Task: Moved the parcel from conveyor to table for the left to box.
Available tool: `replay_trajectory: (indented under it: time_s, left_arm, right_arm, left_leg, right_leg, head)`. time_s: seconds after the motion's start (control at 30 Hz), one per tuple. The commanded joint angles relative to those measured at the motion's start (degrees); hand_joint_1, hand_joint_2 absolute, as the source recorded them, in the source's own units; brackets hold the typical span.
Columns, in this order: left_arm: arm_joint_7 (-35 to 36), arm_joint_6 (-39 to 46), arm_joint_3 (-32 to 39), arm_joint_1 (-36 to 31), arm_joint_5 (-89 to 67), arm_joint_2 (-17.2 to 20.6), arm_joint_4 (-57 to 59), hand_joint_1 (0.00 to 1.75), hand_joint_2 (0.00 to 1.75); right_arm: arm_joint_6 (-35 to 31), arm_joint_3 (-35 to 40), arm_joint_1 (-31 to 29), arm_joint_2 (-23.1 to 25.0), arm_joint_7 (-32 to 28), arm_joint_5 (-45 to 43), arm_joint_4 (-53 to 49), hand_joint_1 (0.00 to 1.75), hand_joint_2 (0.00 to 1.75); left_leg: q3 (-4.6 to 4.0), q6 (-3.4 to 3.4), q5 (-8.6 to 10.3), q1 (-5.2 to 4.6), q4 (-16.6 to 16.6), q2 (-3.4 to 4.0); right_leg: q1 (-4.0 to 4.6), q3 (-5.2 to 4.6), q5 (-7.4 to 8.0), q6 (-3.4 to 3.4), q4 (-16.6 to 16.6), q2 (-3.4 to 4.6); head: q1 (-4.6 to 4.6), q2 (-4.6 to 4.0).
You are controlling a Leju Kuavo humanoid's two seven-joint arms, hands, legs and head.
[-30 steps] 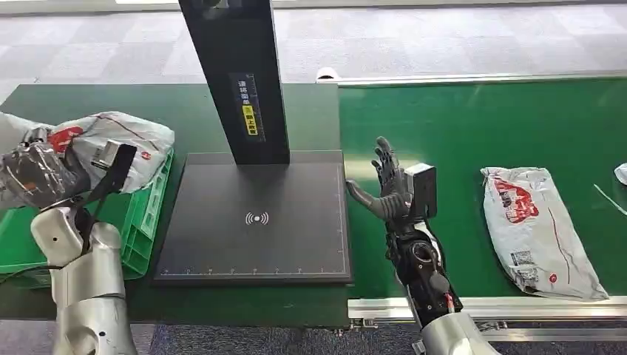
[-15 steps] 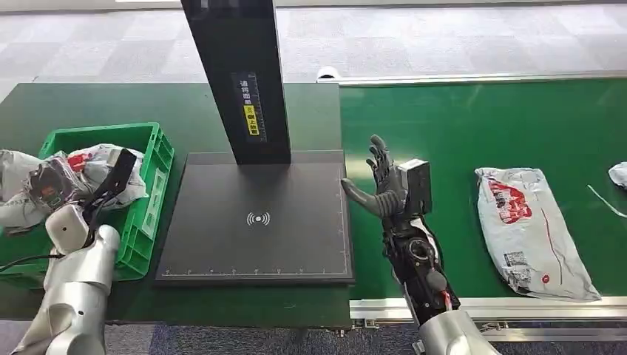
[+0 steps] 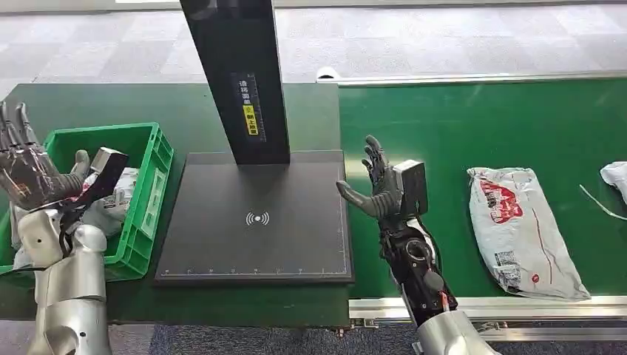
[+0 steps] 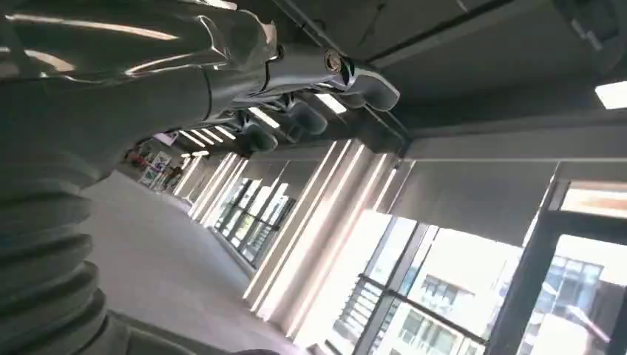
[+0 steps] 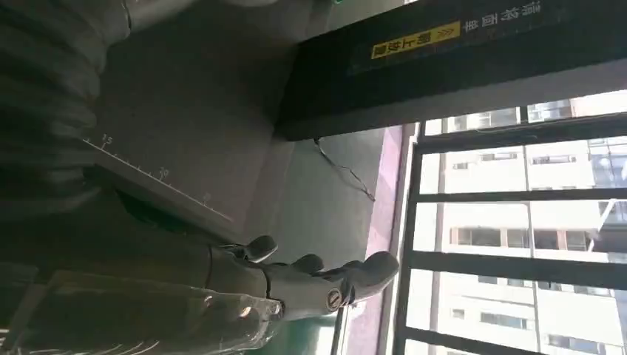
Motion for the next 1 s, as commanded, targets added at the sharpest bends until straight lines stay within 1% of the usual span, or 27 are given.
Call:
replay_trajectory:
  time_s: [0.03,0.07,0.1,0.13,0.17,0.2,0.23,0.27,0.3,0.33,0.37,0.43,0.5,0.53,0.63,0.67,0.77,0.8,0.9,1.0]
  left_arm:
    - [-16.89,0.79,17.43,-3.62,5.84,-11.51,-7.51,0.00,1.75]
    - [-16.89,0.79,17.43,-3.62,5.84,-11.51,-7.51,0.00,1.75]
    - [-19.29,0.79,16.94,-3.85,9.71,-12.20,-7.05,0.00,1.75]
    - [-19.29,0.79,12.77,-2.71,15.18,-11.66,-5.89,0.00,1.75]
    - [-19.29,0.79,9.77,-2.13,19.67,-11.11,-4.06,0.00,1.75]
    - [-18.87,-0.52,3.63,-1.24,27.11,-9.71,0.57,0.00,1.75]
    - [-12.51,-6.91,-7.19,1.60,37.20,-6.75,0.22,0.00,1.75]
    - [-10.07,-3.98,-12.09,2.71,39.53,-5.37,-0.13,0.00,1.75]
    - [-8.98,-6.89,-14.82,3.47,43.54,-4.66,-0.44,0.00,1.75]
    - [-8.04,-12.07,-19.32,5.04,49.12,-3.37,-1.21,0.00,1.75]
    - [-8.10,-11.23,-20.40,5.54,49.88,-3.25,-1.30,0.00,1.75]
    - [-9.33,-21.14,-24.25,7.34,59.18,-2.42,-2.52,0.00,1.75]
    - [-9.54,-22.70,-25.91,8.21,61.71,-2.13,-3.20,0.00,1.75]
    - [-10.34,-25.85,-27.16,8.78,64.14,-1.95,-3.80,0.00,1.75]
    - [-10.06,-29.86,-29.78,9.80,67.55,-2.04,-5.11,0.00,1.75]
    - [-10.06,-29.80,-29.95,9.88,67.47,-2.17,-5.12,0.00,1.75]
    - [-8.76,-33.12,-32.14,10.48,70.70,-2.25,-5.95,0.00,1.75]
    - [-7.07,-34.67,-33.30,10.32,71.71,-2.31,-4.67,0.00,1.75]
    - [-6.96,-34.55,-34.72,9.59,71.69,-2.54,-1.88,0.00,1.75]
    - [-6.10,-35.05,-36.23,8.42,71.73,-3.10,2.26,0.00,1.75]
  right_arm:
    - [0.29,1.42,-2.18,-0.31,-0.50,0.20,2.40,0.00,1.75]
    - [0.29,1.42,-2.18,-0.31,-0.50,0.20,2.40,0.00,1.75]
    - [0.29,1.40,-2.43,-0.43,-0.69,0.16,2.58,0.00,1.75]
    - [0.26,1.36,-2.55,-0.53,-0.89,0.05,2.69,0.00,1.75]
    - [0.26,1.33,-2.58,-0.62,-1.04,-0.01,2.71,0.00,1.75]
    - [0.59,1.27,-2.50,-0.90,-1.19,-0.36,2.33,0.00,1.75]
    - [0.44,1.29,-2.66,-1.35,-1.89,-0.55,2.64,0.00,1.75]
    - [0.43,1.16,-2.72,-1.47,-2.09,-0.63,2.73,0.00,1.75]
    - [0.53,1.12,-2.77,-1.56,-2.31,-0.65,2.78,0.00,1.75]
    - [0.65,1.15,-2.93,-1.60,-2.67,-0.64,2.89,0.00,1.75]
    - [0.68,1.15,-2.98,-1.59,-2.73,-0.64,2.87,0.00,1.75]
    - [0.46,1.18,-2.89,-1.53,-3.34,-0.67,2.28,0.00,1.75]
    - [0.26,1.32,-2.75,-1.52,-3.37,-0.64,1.67,0.00,1.75]
    - [-0.08,1.34,-2.65,-1.50,-3.72,-0.54,1.08,0.00,1.75]
    - [-0.89,1.45,-1.88,-1.59,-4.16,-0.24,-0.78,0.00,1.75]
    - [-0.90,1.46,-1.78,-1.59,-4.16,-0.24,-0.79,0.00,1.75]
    - [-1.27,1.45,-0.91,-1.67,-4.08,-0.06,-2.33,0.00,1.75]
    - [-1.34,1.62,-0.47,-1.74,-3.52,0.24,-3.11,0.00,1.75]
    - [-1.05,1.72,0.09,-1.80,-2.70,0.23,-3.73,0.00,1.75]
    - [1.14,1.95,0.51,-1.79,-1.21,-0.79,-3.57,0.00,1.75]
  left_leg:
    - [0.05,0.02,0.00,-0.01,0.00,-0.03]
    - [0.03,0.01,0.00,-0.02,-0.01,-0.04]
    - [0.17,0.03,0.02,-0.03,-0.10,-0.04]
    - [0.05,0.01,0.00,-0.02,0.00,-0.06]
    - [0.11,0.02,0.00,-0.03,-0.05,-0.02]
    - [0.10,0.02,0.01,-0.02,-0.04,-0.08]
    - [0.07,0.01,0.03,-0.03,-0.05,-0.15]
    - [0.09,0.01,0.06,-0.06,-0.07,-0.28]
    - [0.13,0.02,0.09,-0.04,-0.11,-0.39]
    - [0.11,0.02,0.06,-0.03,-0.07,-0.29]
    - [0.07,0.01,0.04,-0.02,-0.02,-0.17]
    - [0.17,0.04,0.05,-0.02,-0.10,-0.19]
    - [0.05,0.02,0.00,-0.03,-0.03,-0.06]
    - [0.11,0.04,0.00,-0.05,-0.07,-0.02]
    - [0.11,0.02,-0.02,-0.05,-0.05,-0.04]
    - [0.08,0.01,-0.01,-0.04,-0.04,-0.07]
    - [0.10,0.01,-0.02,-0.03,-0.04,-0.07]
    - [0.16,0.02,-0.03,-0.03,-0.08,-0.05]
    - [0.15,0.02,0.01,-0.04,-0.08,-0.13]
    - [0.18,0.03,0.03,-0.05,-0.13,-0.12]
  right_leg:
    - [0.00,0.07,-0.02,0.06,-0.01,-0.14]
    - [-0.01,0.05,-0.02,0.05,-0.01,-0.14]
    - [-0.02,0.20,-0.03,0.10,-0.08,-0.24]
    - [-0.01,0.09,-0.03,0.06,-0.02,-0.16]
    - [-0.02,0.13,-0.02,0.07,-0.05,-0.17]
    - [-0.01,0.13,-0.03,0.06,-0.03,-0.20]
    - [-0.03,0.10,-0.04,0.05,-0.03,-0.25]
    - [-0.05,0.12,-0.06,0.05,-0.02,-0.36]
    - [-0.03,0.20,-0.06,0.07,-0.09,-0.51]
    - [-0.02,0.14,-0.05,0.05,-0.06,-0.39]
    - [-0.02,0.07,-0.02,0.04,-0.02,-0.25]
    - [-0.01,0.22,-0.03,0.10,-0.12,-0.37]
    - [-0.02,0.07,-0.01,0.04,-0.03,-0.12]
    - [-0.04,0.12,-0.01,0.08,-0.06,-0.12]
    - [-0.05,0.12,-0.04,0.06,-0.04,-0.15]
    - [-0.04,0.09,-0.03,0.04,-0.03,-0.14]
    - [-0.03,0.11,-0.03,0.04,-0.04,-0.15]
    - [-0.04,0.16,-0.04,0.05,-0.07,-0.17]
    - [-0.04,0.17,-0.03,0.06,-0.08,-0.25]
    - [-0.05,0.21,0.00,0.08,-0.13,-0.25]
  head:
    - [0.00,0.02]
    - [0.00,0.00]
    - [0.02,0.02]
    - [-0.02,0.00]
    - [0.00,0.02]
    - [-0.02,0.02]
    - [0.00,0.02]
    - [-0.02,0.02]
    - [0.00,0.02]
    - [-0.04,0.02]
    - [-0.04,0.02]
    - [-0.02,0.02]
    - [0.00,0.02]
    - [-0.02,0.02]
    - [0.00,0.02]
    - [-0.02,0.00]
    - [-0.02,0.00]
    - [-0.02,0.02]
    - [-0.02,0.02]
    - [0.00,0.02]
